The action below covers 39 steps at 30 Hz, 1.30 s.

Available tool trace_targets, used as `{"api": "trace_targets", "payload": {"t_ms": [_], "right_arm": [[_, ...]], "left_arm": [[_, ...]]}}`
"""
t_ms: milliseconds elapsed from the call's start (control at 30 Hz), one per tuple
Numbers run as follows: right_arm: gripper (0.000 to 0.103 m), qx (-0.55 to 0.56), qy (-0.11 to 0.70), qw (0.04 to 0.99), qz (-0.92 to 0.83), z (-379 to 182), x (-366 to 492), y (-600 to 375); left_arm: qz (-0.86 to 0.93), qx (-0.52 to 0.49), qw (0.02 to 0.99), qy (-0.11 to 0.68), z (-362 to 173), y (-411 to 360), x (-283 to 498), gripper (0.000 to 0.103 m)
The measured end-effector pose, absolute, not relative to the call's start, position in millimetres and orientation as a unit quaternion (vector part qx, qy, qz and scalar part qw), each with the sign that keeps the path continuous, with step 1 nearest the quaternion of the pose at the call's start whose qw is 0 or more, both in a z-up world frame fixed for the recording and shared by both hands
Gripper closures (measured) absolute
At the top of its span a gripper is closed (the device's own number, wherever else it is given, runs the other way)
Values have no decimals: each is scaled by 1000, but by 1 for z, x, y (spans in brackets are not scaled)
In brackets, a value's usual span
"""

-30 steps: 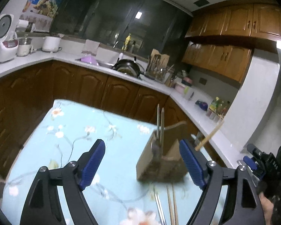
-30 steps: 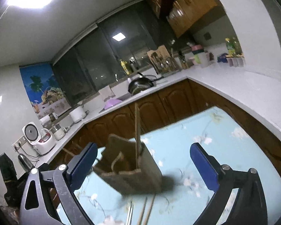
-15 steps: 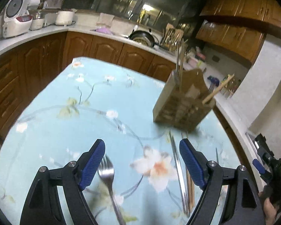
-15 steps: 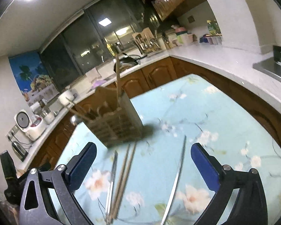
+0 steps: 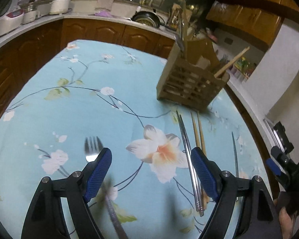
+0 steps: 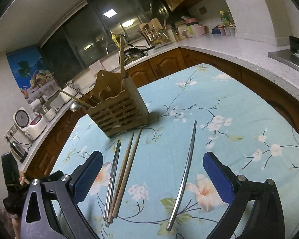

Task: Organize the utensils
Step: 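Move both open grippers back down to the utensils on the tablecloth, then close the left gripper on a thin metal chopstick while the right gripper grasps a wooden chopstick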

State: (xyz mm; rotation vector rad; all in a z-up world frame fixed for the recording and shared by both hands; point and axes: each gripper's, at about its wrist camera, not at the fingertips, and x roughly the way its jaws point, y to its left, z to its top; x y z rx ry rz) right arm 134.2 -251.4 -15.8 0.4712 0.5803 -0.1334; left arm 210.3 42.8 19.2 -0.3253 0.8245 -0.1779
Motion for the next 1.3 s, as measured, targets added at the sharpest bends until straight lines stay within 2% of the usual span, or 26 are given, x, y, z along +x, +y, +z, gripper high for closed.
{"api": "trace_targets", "payload": {"t_ms": [433, 633, 900, 1067, 1100, 1167, 1300], "right_arm": [[2, 241, 287, 925, -66, -18, 152, -264], [5, 234, 297, 924, -62, -22, 169, -267], [18, 244, 322, 913, -53, -36, 198, -271], [21, 239, 332, 911, -48, -41, 212, -268], [23, 237, 335, 911, -48, -42, 215, -266], [30, 230, 345, 909, -45, -46, 224, -262], [45, 205, 374, 904, -31, -55, 251, -248]], "left_arm": [[-94, -72, 893, 434, 1, -18, 302, 24], [-89, -45, 884, 457, -17, -40, 345, 36], [-87, -20, 882, 462, -38, -54, 376, 42], [-98, 4, 889, 447, -43, -52, 366, 51], [-101, 10, 889, 446, -44, -51, 365, 52], [-99, 27, 889, 446, -44, -50, 361, 67], [-108, 23, 886, 451, -43, -35, 354, 70]]}}
